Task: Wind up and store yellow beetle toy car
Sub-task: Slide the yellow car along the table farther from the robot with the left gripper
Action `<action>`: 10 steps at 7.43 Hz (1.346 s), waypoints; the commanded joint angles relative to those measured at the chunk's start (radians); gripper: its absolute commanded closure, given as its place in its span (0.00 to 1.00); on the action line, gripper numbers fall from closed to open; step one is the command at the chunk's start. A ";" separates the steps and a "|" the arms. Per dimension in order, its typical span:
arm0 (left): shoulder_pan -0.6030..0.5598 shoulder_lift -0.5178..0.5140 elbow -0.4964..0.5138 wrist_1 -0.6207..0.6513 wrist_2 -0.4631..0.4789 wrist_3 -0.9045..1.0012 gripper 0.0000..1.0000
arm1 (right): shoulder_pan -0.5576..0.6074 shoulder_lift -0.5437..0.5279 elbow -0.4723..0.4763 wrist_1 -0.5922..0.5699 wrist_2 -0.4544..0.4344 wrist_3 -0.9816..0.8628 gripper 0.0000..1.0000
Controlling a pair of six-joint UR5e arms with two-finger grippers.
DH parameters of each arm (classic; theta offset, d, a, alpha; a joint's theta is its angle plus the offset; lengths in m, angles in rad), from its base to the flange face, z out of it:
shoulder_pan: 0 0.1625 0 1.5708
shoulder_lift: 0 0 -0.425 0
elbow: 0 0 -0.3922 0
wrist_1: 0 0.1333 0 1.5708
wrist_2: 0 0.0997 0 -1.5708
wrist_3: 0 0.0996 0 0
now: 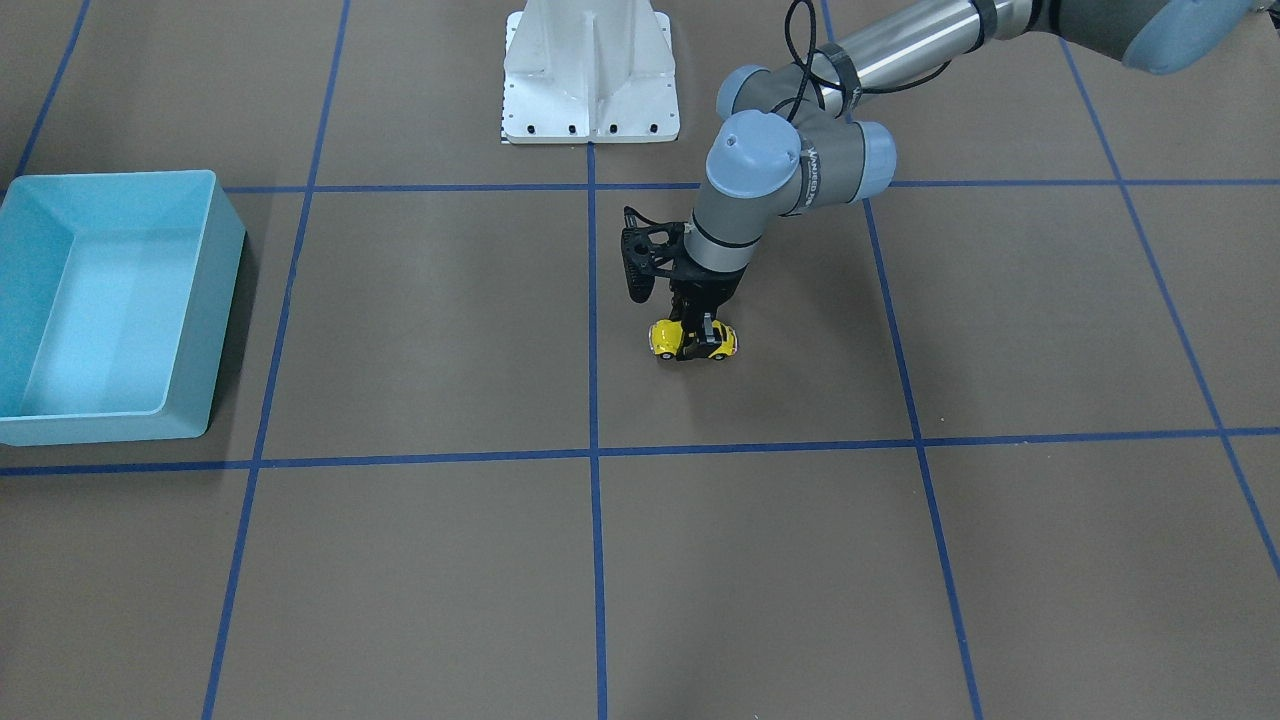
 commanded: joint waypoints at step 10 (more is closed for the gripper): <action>-0.051 0.027 0.000 -0.163 -0.136 -0.013 1.00 | 0.000 0.014 -0.002 -0.002 -0.002 0.000 0.00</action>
